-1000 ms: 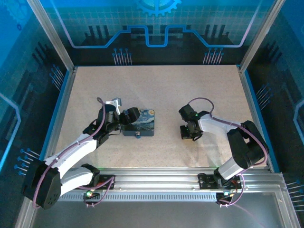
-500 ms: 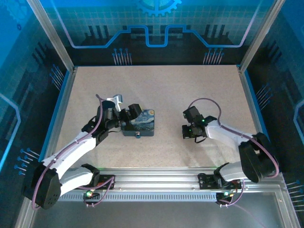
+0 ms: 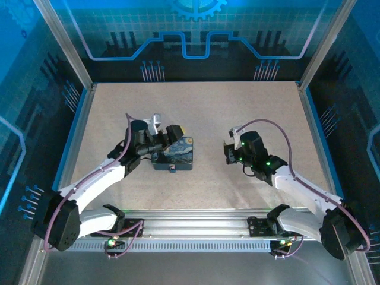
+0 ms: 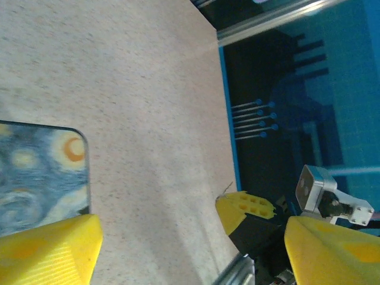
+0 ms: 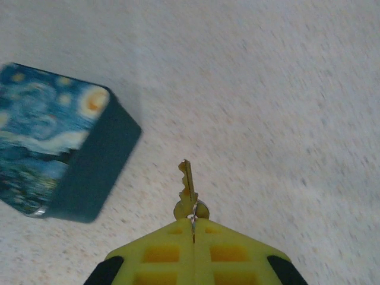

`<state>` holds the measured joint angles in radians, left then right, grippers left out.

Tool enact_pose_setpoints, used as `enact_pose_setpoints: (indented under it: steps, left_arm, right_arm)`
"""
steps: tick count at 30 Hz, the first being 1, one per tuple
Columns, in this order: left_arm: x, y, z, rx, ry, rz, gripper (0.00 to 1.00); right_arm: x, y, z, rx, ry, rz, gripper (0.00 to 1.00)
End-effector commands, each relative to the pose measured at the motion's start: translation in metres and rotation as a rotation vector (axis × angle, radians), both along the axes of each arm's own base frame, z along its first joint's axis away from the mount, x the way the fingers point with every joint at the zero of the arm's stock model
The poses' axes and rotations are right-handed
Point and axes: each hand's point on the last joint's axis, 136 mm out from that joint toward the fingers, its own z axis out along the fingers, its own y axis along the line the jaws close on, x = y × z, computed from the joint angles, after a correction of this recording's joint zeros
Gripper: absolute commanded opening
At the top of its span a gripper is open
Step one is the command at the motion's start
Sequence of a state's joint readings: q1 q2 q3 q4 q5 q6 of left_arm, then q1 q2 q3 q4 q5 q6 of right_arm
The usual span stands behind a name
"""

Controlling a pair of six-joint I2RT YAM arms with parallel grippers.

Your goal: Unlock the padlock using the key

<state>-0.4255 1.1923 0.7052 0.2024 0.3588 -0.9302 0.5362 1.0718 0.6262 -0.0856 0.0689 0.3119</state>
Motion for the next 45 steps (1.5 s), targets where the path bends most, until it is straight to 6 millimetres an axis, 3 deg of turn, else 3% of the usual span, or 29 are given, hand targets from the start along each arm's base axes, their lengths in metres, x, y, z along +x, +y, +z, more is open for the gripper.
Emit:
enact_pose_setpoints:
  steps: [1, 7, 16, 35, 45]
  left_arm:
    - [-0.004, -0.026, 0.03, -0.084, -0.055, -0.099, 0.78]
    - [-0.008, -0.058, 0.038, -0.112, -0.068, -0.19, 0.71]
    - [-0.011, -0.09, 0.03, -0.116, -0.059, -0.273, 0.61]
    - [-0.007, -0.098, 0.013, -0.095, -0.037, -0.291, 0.36]
    - [-0.007, -0.098, 0.012, -0.088, -0.04, -0.291, 0.14]
  right_arm:
    - [0.001, 0.028, 0.039, 0.048, -0.182, 0.126, 0.0]
    - [-0.009, 0.053, 0.056, 0.04, -0.278, 0.227, 0.0]
    - [-0.018, 0.075, 0.056, 0.04, -0.27, 0.308, 0.0]
    - [-0.021, 0.089, 0.054, 0.042, -0.253, 0.35, 0.0]
    - [-0.022, 0.089, 0.053, 0.039, -0.244, 0.353, 0.0]
